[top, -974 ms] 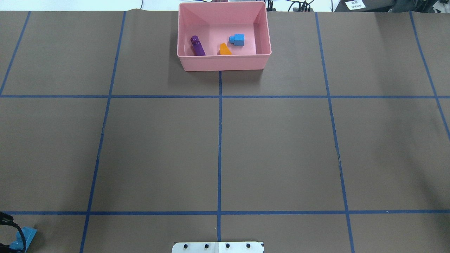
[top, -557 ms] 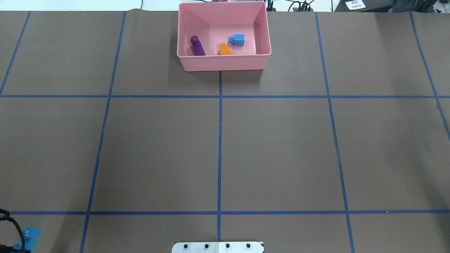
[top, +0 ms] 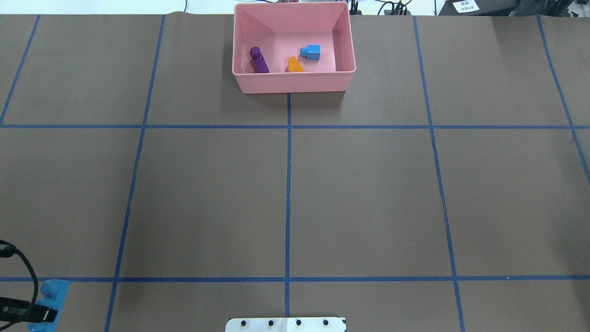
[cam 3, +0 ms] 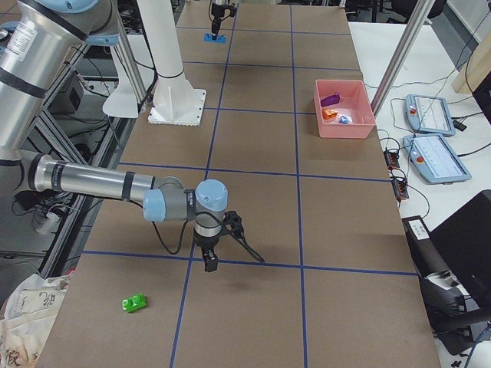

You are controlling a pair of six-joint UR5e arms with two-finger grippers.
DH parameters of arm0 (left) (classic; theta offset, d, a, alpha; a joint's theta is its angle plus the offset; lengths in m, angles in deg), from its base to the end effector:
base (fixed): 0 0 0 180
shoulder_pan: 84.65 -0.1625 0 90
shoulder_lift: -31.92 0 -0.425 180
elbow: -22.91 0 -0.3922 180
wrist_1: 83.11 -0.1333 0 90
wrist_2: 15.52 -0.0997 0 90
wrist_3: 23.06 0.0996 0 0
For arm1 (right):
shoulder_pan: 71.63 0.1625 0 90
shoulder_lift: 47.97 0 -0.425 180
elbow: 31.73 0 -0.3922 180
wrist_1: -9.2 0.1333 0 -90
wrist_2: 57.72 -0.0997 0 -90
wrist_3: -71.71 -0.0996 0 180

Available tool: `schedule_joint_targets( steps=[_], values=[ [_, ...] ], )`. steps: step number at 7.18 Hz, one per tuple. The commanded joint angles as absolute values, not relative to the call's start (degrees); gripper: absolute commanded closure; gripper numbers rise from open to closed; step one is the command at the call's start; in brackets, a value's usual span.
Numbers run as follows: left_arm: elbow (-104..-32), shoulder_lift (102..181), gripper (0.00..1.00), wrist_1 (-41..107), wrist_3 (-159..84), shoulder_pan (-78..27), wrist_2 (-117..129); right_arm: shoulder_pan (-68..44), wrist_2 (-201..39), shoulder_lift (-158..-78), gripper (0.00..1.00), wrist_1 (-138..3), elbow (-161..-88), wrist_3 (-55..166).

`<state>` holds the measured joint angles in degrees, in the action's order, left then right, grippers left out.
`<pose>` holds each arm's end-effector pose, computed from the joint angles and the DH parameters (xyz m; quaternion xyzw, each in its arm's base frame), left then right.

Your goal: Put all blocks into box

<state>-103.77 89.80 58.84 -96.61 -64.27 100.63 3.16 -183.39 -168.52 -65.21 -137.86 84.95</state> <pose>0.2450 -0.1864 0.4575 -0.0434 0.5005 0.0776 0.8612 0.0030 -0.2756 0.7050 0.0045 -0.3064 -0.2369 0.9219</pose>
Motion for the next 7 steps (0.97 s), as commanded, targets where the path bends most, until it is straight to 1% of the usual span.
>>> schedule_joint_targets(
  steps=[1, 2, 3, 5, 6, 7],
  values=[
    [-103.7, 99.1, 1.0, 49.8, -92.3, -54.3, 106.4, 3.3, -189.6, -174.2, 0.01, -46.6, -128.4, 85.0],
    [-103.4, 106.1, 1.0, 41.7, -89.5, -46.8, 112.4, 3.7, -192.3, -176.3, 0.01, -40.4, -124.8, 84.8],
    [-101.7, 114.8, 1.0, 34.0, -89.2, -41.6, 115.1, 3.8, -192.5, -178.7, 0.01, -37.0, -123.9, 84.8],
    [-93.8, 132.9, 1.0, 24.8, -89.3, -37.0, 115.4, 3.8, -191.5, -180.8, 0.01, -36.2, -123.5, 85.1],
    [-90.2, 136.7, 1.0, 23.1, -89.3, -34.7, 115.4, 3.7, -189.1, -180.6, 0.01, -36.2, -122.4, 84.8],
    [-89.0, 137.9, 1.0, 23.0, -89.4, -34.1, 115.4, 3.6, -186.7, -180.3, 0.01, -36.3, -121.8, 84.6]
  ],
)
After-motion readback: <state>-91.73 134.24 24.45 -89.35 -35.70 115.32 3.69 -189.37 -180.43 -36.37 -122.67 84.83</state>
